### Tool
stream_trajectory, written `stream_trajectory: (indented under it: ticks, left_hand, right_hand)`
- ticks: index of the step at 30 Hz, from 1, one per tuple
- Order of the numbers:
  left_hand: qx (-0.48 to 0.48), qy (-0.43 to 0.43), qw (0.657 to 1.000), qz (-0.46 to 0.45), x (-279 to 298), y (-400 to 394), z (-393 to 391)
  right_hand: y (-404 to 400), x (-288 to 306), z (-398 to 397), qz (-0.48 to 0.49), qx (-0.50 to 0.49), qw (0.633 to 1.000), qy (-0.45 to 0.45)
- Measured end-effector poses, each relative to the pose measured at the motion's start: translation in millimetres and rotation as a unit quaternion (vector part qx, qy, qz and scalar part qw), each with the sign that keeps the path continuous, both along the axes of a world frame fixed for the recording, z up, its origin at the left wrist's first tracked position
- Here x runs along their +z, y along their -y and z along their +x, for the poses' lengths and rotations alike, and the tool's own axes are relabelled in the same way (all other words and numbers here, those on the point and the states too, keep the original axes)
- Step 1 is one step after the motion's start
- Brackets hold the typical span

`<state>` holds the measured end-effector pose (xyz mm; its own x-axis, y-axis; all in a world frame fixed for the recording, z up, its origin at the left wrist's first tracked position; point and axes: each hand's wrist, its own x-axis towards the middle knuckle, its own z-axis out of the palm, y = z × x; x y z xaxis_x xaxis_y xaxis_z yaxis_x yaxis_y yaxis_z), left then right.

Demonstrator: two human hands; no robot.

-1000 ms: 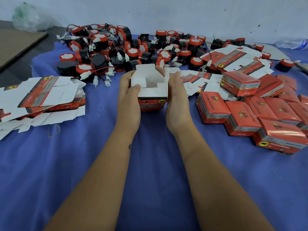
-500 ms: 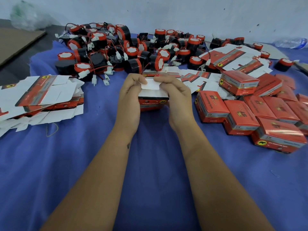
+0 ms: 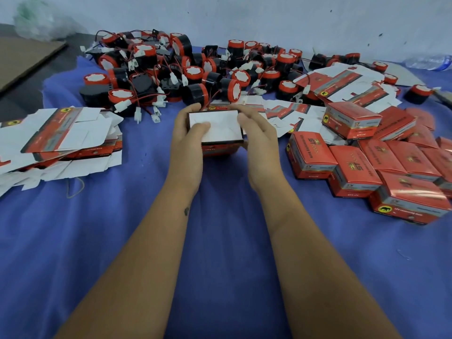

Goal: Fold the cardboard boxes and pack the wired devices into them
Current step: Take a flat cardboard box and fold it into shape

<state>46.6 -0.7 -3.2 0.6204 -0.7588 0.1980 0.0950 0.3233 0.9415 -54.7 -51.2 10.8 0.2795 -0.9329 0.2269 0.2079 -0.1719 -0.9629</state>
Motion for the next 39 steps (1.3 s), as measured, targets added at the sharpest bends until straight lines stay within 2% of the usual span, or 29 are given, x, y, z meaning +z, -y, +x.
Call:
stream_trajectory:
  ticks: [2, 5, 10, 13, 18, 21, 23, 27, 30, 32, 36, 39]
  left_hand:
    - [0.007, -0.011, 1.0, -0.012, -1, 0, 2]
    - [-0.003, 0.053, 0.998, -0.018, 0, -1, -1]
    - [-0.015, 0.189, 0.981, 0.037, 3, 3, -7]
    - [-0.017, 0.141, 0.988, 0.067, 2, 3, -8]
    - [0.014, 0.033, 0.995, 0.089, -4, 4, 0]
    - [0.134, -0.056, 0.989, 0.017, -1, 5, 8]
    - [0.224, -0.058, 0.973, -0.019, 2, 5, 13]
    - [0.27, -0.079, 0.959, -0.026, 3, 6, 16]
    - [0.273, -0.122, 0.954, -0.037, 1, 8, 18]
    - [0.285, -0.138, 0.948, -0.041, 2, 9, 20]
    - [0.286, -0.139, 0.948, -0.035, 1, 11, 22]
    - [0.285, -0.13, 0.949, -0.028, 0, 13, 22]
  right_hand:
    - [1, -1, 2, 0.044, -0.03, 0.999, 0.003]
    - [0, -5, 3, 0.056, -0.032, 0.997, -0.039]
    - [3, -1, -3, 0.03, 0.005, 0.997, 0.066]
    - [4, -1, -4, 0.016, 0.004, 0.994, 0.11]
    - [2, -2, -2, -0.002, 0.02, 0.992, 0.125]
    - [2, -7, 5, 0.006, -0.013, 1.0, 0.013]
    - [4, -10, 13, -0.033, -0.016, 0.993, -0.108]
    - [12, -8, 41, -0.143, 0.042, 0.939, -0.308]
    - [16, -8, 61, -0.221, 0.057, 0.902, -0.365]
    - [20, -10, 71, -0.24, 0.053, 0.89, -0.385]
    - [32, -13, 85, -0.186, 0.048, 0.867, -0.459]
    - [35, -7, 89, -0.134, 0.071, 0.871, -0.467]
